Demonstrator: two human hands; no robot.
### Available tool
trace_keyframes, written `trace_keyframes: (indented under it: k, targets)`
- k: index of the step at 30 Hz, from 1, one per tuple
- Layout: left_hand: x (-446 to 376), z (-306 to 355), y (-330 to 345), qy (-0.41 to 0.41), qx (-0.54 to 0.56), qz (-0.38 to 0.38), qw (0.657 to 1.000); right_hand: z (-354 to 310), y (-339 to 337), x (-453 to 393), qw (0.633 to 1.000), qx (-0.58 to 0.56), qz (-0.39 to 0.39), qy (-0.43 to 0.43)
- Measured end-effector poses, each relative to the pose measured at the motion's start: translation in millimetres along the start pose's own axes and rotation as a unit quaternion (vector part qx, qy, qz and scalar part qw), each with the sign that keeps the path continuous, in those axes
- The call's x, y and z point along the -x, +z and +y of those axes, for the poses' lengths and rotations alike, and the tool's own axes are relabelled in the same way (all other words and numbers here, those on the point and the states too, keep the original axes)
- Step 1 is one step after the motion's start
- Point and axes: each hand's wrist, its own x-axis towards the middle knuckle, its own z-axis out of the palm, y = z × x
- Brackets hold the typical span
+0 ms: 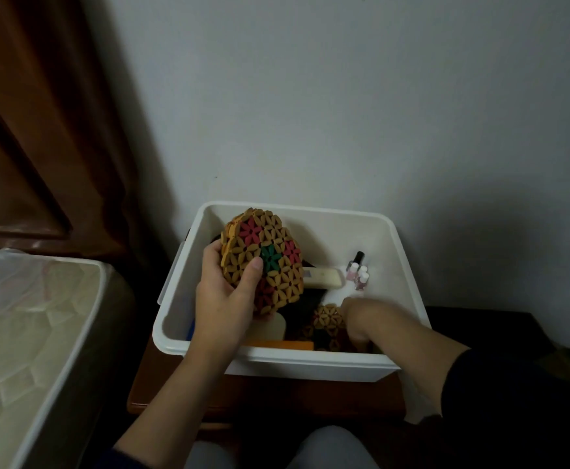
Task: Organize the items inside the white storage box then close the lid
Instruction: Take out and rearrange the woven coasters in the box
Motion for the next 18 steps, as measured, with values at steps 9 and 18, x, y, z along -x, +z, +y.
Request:
trace_keyframes:
  k: [9,18]
  targets:
    - [4.0,5.9,-0.5,0.028,0.012,0.042,0.999,24.6,-26.3,8.7,0.963,-0.127,0.236,0.041]
    - [4.0,5.1,-0.4,0.041,0.020,0.055,0.997,32.2,-45.6,8.2,0.535,-0.822,0.189,-0.046]
